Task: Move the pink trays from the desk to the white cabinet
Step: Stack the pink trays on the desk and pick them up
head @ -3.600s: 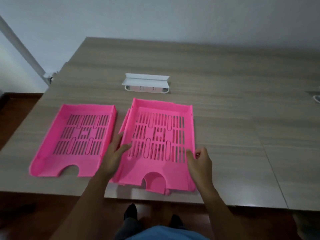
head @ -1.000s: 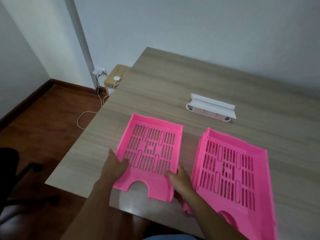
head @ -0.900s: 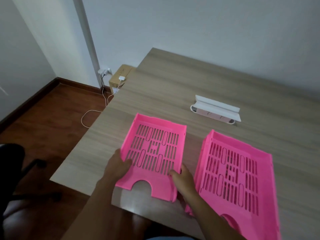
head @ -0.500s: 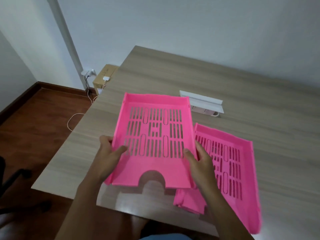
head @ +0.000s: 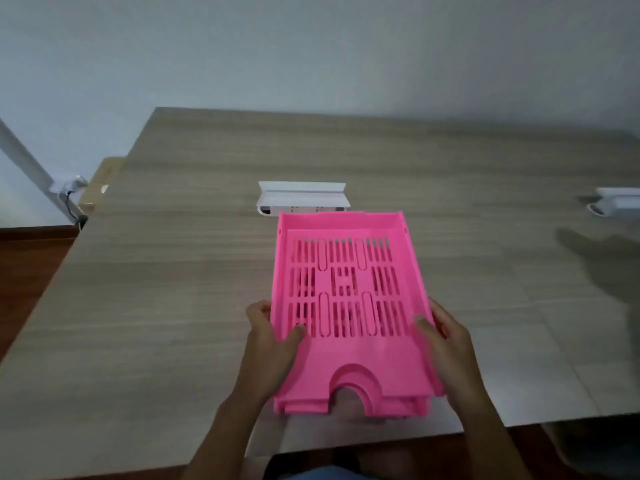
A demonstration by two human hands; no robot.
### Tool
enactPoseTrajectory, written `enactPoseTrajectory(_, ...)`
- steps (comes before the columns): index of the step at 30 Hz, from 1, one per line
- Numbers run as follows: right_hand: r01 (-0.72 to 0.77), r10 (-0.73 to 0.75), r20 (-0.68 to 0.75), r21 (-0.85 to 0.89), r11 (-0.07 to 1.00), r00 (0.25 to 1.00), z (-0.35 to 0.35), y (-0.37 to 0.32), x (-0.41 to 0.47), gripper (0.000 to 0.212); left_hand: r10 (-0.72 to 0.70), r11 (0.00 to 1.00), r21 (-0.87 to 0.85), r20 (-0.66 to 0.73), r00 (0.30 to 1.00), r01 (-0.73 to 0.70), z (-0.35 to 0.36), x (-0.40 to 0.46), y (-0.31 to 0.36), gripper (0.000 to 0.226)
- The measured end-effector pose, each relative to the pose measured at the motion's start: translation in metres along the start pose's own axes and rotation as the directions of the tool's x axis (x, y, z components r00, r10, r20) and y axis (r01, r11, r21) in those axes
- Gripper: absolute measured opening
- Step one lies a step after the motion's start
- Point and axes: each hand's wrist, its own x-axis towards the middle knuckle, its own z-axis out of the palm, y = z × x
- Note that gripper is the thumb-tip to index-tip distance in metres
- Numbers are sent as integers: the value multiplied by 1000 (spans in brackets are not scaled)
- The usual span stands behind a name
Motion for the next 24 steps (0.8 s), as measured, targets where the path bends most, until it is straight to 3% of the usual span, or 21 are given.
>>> enactPoseTrajectory(9, -73, 73, -35, 12, 997, 997, -9, 49, -6, 42, -4, 995, 102, 36, 999, 0, 22, -4, -12, 59)
enactPoseTrajectory(18, -96, 98, -45, 53, 994, 994, -12, 46, 12, 33, 14, 986, 163, 75, 997, -26, 27, 4, -10, 67)
enactPoseTrajectory(24, -92, 94, -43, 50, 995, 995, -7, 50, 14, 39, 26, 984, 176, 57, 998, -36, 27, 5, -14, 66)
